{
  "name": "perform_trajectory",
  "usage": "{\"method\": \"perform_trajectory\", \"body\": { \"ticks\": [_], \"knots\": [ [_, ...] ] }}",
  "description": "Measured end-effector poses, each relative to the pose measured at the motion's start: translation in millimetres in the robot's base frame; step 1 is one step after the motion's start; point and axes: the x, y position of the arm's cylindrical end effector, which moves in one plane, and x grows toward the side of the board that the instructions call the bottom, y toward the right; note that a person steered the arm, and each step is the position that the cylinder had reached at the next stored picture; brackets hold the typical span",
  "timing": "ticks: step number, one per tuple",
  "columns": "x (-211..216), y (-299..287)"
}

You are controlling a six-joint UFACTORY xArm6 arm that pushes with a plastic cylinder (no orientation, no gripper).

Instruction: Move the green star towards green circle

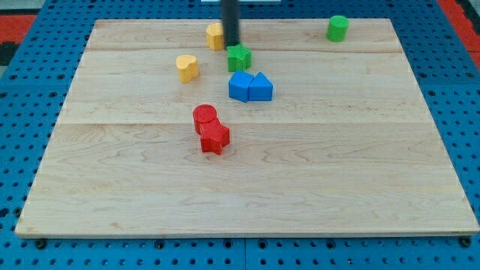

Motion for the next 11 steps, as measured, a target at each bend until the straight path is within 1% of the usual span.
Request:
{"method": "perform_trajectory", "body": {
  "ticks": [1,2,3,4,5,6,7,8,9,10,11],
  "knots": [
    [12.5,-42.3],
    [36.8,-73.3],
    [59.5,-64.6],
    [14.7,13.8],
    [1.4,85.8],
    [16.7,104.6],
    [49.2,101.9],
    [66.6,103.4],
    [36.2,109.3],
    [25.6,117.8],
    [41.1,122.9]
  ]
}}
